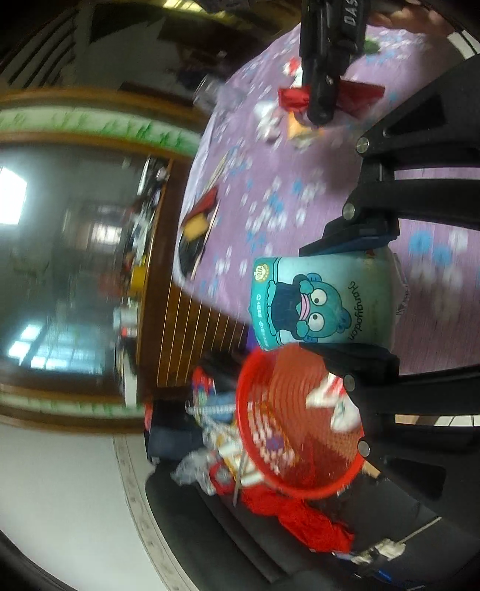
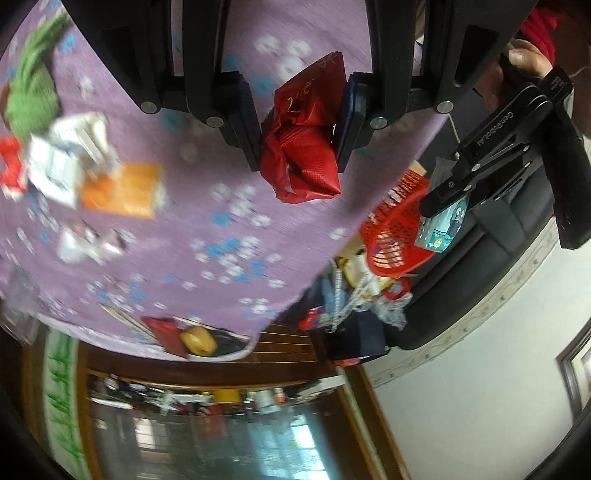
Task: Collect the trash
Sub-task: 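Carry the teal bag and red wrapper to the red basket and release both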
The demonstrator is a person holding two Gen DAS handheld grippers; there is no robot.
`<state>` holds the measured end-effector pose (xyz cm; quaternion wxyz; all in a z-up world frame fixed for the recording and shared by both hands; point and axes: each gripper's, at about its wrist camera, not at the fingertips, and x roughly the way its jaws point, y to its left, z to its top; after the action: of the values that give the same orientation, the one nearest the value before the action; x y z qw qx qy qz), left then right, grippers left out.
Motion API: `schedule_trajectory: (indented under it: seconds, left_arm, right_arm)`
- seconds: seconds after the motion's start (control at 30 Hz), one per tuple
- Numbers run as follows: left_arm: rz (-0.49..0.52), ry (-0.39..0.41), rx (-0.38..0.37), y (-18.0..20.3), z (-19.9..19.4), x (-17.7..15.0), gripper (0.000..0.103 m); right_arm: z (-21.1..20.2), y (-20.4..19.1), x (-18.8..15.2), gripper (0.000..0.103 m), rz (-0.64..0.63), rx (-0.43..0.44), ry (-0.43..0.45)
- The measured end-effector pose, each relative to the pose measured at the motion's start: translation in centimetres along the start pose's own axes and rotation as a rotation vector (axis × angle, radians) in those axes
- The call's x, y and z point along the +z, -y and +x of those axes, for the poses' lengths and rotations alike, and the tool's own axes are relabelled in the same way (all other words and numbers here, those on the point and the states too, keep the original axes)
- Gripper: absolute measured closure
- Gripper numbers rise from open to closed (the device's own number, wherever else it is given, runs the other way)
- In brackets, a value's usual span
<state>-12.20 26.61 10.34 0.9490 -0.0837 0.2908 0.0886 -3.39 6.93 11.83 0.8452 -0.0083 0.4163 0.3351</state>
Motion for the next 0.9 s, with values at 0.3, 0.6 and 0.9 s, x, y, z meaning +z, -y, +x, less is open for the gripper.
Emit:
schedule_trajectory:
  seconds: [0.3,0.6,0.9]
  left_arm:
    - [-0.096,-0.004,0.119,-8.6,2.1,1.4,0.064]
    - [-0.145,-0.024,0.152,-12.7,4.6,1.8,0.060]
    - [-0.179,-0.010,0.156,-13.5,4.4,2.0,0.045]
  right_arm:
    - [6.1,-7.8,6.1,0.062,-0.101,0.086,-0.029]
    - [13.3,-13.2,10.6,0.060,-0.128,0.149,-0.070]
    - [14.6,-12.1,11.9,0.042,-0.070,0.195,-0.043]
